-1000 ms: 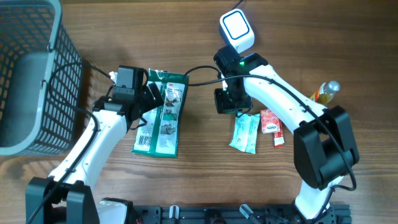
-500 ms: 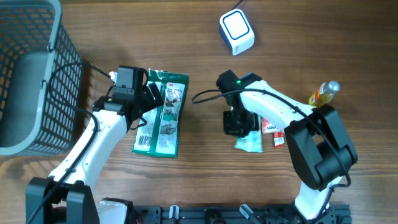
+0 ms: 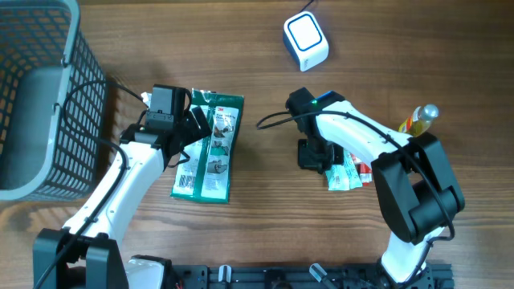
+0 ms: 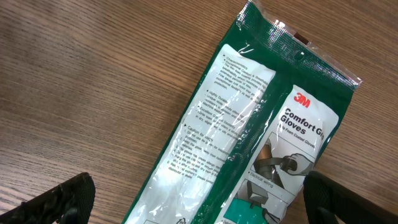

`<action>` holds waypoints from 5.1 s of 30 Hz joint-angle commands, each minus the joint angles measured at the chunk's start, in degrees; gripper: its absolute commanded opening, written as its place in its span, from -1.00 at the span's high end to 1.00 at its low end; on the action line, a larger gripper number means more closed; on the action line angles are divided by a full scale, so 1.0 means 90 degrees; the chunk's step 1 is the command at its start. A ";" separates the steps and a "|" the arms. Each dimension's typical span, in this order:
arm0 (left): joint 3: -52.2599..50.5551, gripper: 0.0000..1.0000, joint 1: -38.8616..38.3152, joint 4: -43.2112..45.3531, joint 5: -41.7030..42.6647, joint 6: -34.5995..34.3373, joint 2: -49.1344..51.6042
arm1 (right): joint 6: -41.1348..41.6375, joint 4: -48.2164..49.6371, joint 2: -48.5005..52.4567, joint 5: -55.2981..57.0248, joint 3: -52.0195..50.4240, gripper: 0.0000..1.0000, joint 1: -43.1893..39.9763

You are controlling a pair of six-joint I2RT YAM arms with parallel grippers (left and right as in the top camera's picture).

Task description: Scan the item barcode

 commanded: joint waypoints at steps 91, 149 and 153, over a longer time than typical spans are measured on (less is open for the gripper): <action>0.0029 0.88 -0.0918 -0.0185 0.1654 0.0804 0.2123 | 0.0556 0.3531 0.0066 -0.2985 -0.1362 -0.03 0.0165; 0.0029 0.92 -0.0935 -0.0097 0.2132 0.0763 0.2295 | 0.2557 0.7652 0.0066 -0.3245 -0.3038 0.32 0.0916; 0.0029 0.92 -0.0935 -0.0097 0.2132 0.0763 0.2295 | 0.2555 0.7640 0.0066 -0.3247 -0.3038 0.41 0.0916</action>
